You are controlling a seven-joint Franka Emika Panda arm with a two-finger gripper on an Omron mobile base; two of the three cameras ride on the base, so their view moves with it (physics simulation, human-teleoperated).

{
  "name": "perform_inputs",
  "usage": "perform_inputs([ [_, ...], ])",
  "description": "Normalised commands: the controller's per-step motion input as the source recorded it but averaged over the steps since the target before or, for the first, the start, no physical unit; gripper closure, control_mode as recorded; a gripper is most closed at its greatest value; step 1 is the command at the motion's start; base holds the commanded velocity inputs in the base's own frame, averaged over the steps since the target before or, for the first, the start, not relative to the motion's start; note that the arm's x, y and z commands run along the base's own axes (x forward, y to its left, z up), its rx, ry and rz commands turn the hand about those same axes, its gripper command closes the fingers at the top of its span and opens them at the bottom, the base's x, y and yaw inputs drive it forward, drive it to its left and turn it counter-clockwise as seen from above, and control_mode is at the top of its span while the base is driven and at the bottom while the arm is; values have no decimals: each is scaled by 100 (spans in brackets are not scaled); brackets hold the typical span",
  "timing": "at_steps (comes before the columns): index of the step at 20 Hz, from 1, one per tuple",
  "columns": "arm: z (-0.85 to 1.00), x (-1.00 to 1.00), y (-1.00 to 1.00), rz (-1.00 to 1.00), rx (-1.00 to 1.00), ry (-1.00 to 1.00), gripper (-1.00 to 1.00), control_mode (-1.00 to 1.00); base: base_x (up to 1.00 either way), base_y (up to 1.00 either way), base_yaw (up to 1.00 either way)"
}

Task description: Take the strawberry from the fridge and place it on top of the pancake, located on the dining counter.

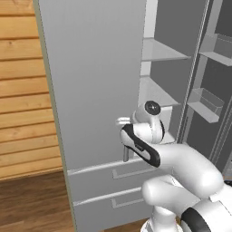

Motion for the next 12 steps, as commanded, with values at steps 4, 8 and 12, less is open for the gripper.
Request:
perform_inputs([
  [4, -33, 15, 0, 0, -2, 3, -100, -100, 0, 0, 0],
  [8, -23, 14, 0, 0, -1, 0, -100, -100, 0, 0, 0],
  [12, -22, 5, 4, 0, -4, 0, -100, -100, 0, 0, 0],
])
